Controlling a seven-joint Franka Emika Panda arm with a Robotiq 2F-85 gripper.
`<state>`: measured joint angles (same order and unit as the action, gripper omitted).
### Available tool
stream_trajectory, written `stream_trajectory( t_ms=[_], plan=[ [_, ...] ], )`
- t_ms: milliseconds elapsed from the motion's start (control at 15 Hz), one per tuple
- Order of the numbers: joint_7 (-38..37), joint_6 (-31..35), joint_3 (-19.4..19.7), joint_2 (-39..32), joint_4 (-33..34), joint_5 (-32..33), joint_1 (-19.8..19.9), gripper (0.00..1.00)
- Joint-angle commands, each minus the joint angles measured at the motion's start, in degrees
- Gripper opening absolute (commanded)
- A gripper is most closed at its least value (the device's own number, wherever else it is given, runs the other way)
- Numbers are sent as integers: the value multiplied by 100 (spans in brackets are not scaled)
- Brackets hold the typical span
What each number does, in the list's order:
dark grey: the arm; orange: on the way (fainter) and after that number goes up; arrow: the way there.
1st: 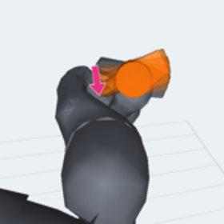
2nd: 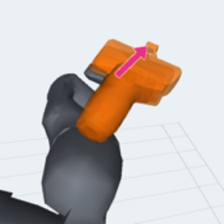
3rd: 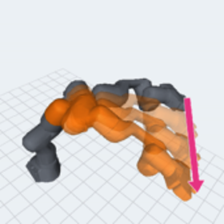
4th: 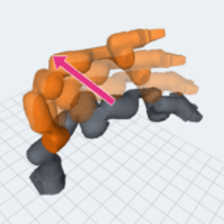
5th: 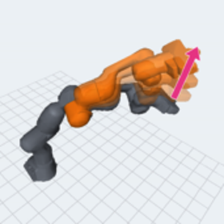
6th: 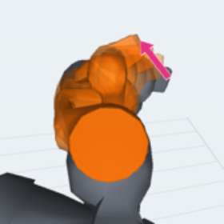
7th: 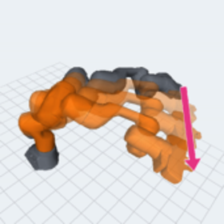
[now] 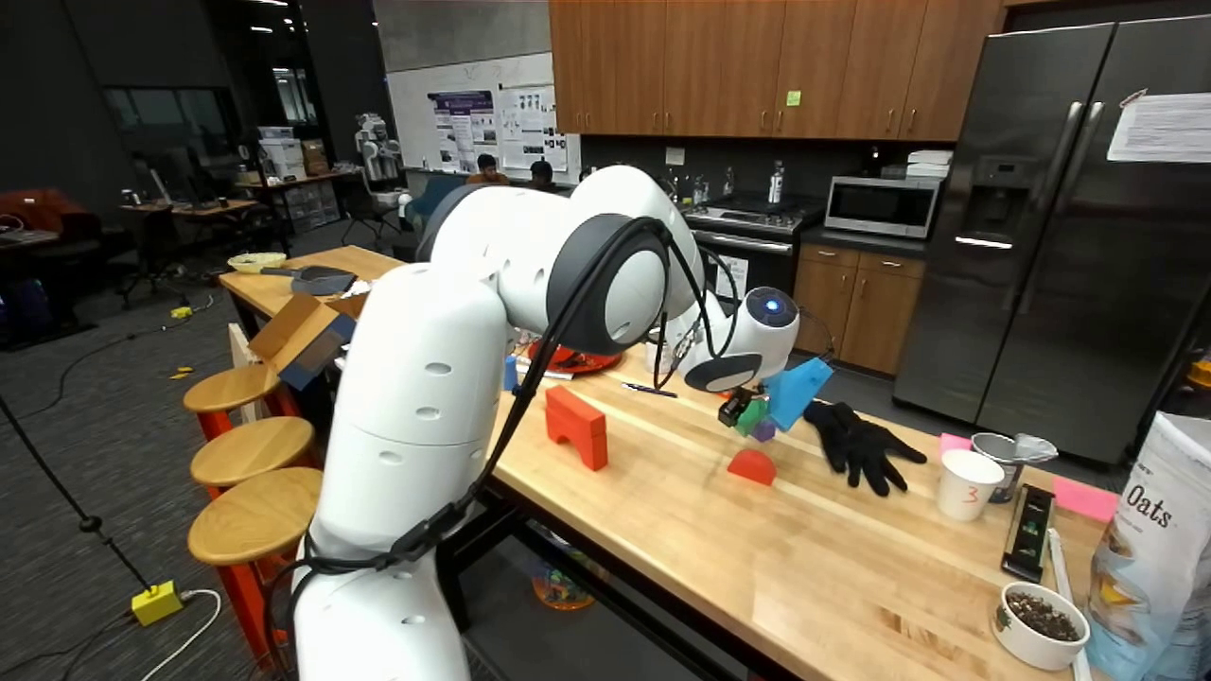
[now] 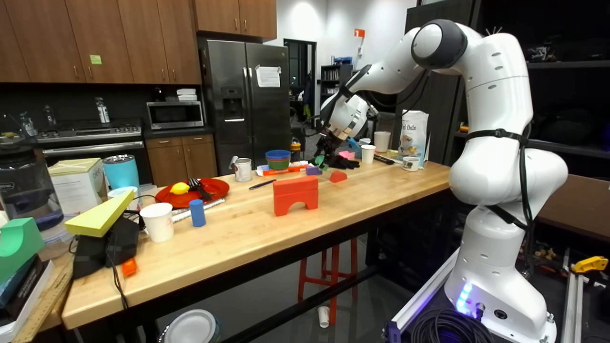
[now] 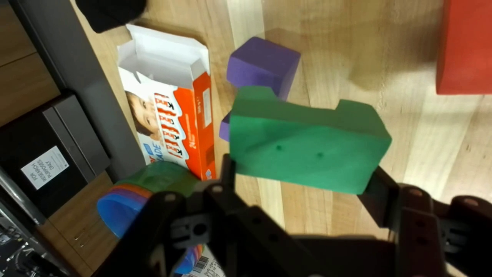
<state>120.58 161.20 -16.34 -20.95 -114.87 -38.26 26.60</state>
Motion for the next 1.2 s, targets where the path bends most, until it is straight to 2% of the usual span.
stream_trajectory(
  t_ms=[0,267,933,1000,1067,1133],
  plan=[
    [161,307,-51,58,-61,-123,68,50],
    [126,516,-24,41,-24,-51,51,50],
    [248,415,-213,-190,112,-176,114,50],
    [236,412,-225,-218,116,-152,100,78],
    [251,422,-244,-234,107,-138,103,95],
    [260,428,-266,-252,108,-133,107,96]
  ],
)
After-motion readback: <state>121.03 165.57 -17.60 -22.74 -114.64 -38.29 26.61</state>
